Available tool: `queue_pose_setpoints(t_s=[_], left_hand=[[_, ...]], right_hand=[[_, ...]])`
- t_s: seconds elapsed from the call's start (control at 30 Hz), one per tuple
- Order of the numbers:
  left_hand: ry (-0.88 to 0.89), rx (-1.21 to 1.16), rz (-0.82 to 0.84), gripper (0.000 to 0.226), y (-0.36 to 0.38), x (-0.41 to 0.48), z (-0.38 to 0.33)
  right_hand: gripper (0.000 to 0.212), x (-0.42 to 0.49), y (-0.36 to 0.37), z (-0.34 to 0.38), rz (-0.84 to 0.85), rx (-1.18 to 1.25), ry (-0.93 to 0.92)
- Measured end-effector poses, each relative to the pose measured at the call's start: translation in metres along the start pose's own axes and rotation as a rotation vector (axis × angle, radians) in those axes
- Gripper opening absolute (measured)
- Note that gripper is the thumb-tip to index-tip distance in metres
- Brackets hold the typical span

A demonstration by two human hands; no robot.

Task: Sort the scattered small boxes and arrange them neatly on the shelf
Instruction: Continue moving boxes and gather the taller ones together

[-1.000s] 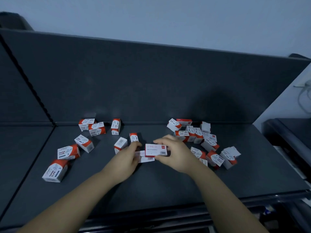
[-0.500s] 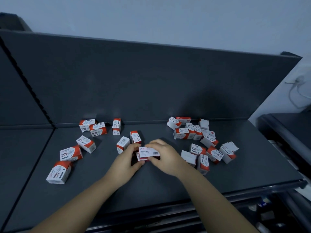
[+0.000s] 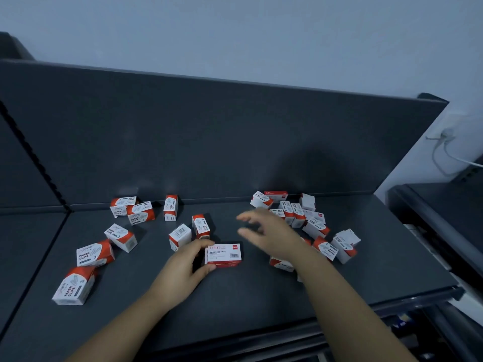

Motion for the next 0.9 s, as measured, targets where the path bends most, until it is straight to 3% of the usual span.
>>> queue_pose_setpoints(t_s=[0.13,0.27,0.37,0.5,0.7,0.8,0.9], left_hand=[[-0.030,0.003,0.006,0.041,-0.001,0.000,0.000],[-0.064,0.002,0.007,0.040,-0.001,0.000,0.003],[-0.081,-0.002,-0.001,0.040,-0.001,-0.001,0.005],[-0.096,-0.007,-0.004,0.041,-0.002,-0.001,0.006],[-0.109,-0.015,0.003,0.040,-0.002,-0.002,0.005],[-0.113,-0.023,0.002,0.040,-0.002,-0.002,0.004],[-0.116,-0.031,-0.003,0.040,-0.003,-0.002,0.004]], right_hand=[[0.030,0.010,-0.057,-0.056,-0.241,-0.071,0.213],[0.041,0.023,-0.075,-0.101,-0.158,-0.170,0.464],[0.045,0.030,-0.076,-0.110,-0.081,-0.212,0.530],[0.046,0.040,-0.074,-0.113,-0.092,-0.218,0.539],[0.027,0.045,-0.067,-0.113,-0.078,-0.320,0.534],[0.034,0.034,-0.087,-0.086,-0.225,-0.475,0.478],[0.027,0.015,-0.099,-0.052,-0.373,-0.322,0.302]])
Point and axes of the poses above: each hand's wrist, its own x-axis towards the middle knuckle, its own y-axis out of the palm, z = x × y, the point moved 9 cm from there along x, towards the middle knuckle, and after that the axes turned 15 degrees about z, right-handed, at the moved point
